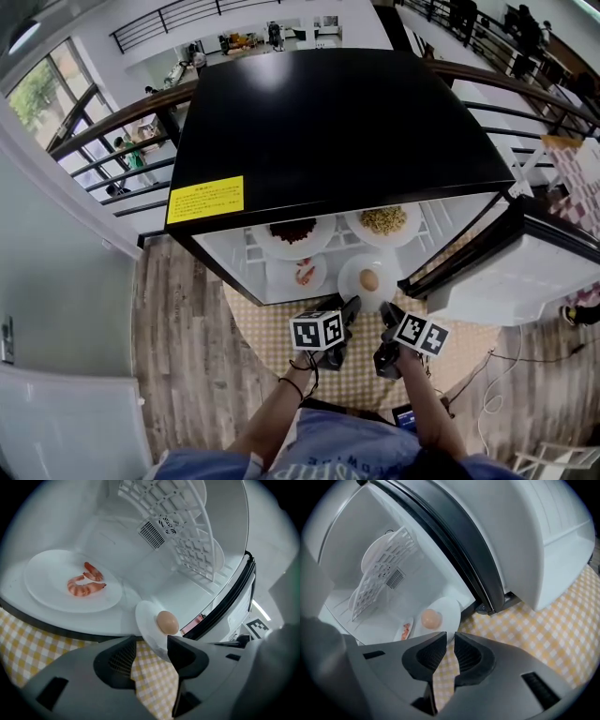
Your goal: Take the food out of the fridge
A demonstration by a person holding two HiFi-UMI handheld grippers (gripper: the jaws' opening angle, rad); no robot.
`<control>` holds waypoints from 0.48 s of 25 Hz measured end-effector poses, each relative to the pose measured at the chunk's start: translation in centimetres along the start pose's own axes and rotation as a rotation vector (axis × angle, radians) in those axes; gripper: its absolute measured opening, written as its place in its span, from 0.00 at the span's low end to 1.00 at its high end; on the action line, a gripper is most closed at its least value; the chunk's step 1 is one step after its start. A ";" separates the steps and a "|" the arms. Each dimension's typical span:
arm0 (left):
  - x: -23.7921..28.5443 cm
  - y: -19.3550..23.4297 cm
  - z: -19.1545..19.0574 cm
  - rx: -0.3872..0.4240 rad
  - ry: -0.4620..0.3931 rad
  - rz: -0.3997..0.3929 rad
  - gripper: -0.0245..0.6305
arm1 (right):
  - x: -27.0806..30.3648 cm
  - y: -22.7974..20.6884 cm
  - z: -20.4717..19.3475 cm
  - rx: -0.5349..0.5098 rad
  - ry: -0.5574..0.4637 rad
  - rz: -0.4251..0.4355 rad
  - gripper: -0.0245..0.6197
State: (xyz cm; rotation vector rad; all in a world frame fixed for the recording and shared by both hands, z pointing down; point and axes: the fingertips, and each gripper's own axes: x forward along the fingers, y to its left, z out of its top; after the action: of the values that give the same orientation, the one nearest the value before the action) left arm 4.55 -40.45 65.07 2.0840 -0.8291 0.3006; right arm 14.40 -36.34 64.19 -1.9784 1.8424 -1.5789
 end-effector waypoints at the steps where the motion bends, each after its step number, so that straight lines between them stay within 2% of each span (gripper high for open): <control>1: 0.1 0.0 0.1 -0.006 -0.001 0.000 0.37 | -0.1 0.0 -0.1 -0.006 0.002 -0.001 0.14; 5: 0.3 0.0 0.3 -0.005 -0.013 0.017 0.33 | -0.3 0.1 -0.5 -0.026 0.009 -0.001 0.12; 7: 0.2 0.2 0.4 -0.030 -0.028 0.027 0.24 | -0.5 0.1 -0.6 -0.021 0.009 0.002 0.13; 12: -0.5 -0.1 0.3 -0.110 -0.049 0.003 0.21 | -0.9 0.1 -0.7 -0.034 0.009 0.011 0.13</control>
State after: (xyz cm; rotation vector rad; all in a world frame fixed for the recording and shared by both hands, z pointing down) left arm 4.26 -40.42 64.59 1.9950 -0.8585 0.2014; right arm 14.05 -35.32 63.87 -1.9750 1.8923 -1.5664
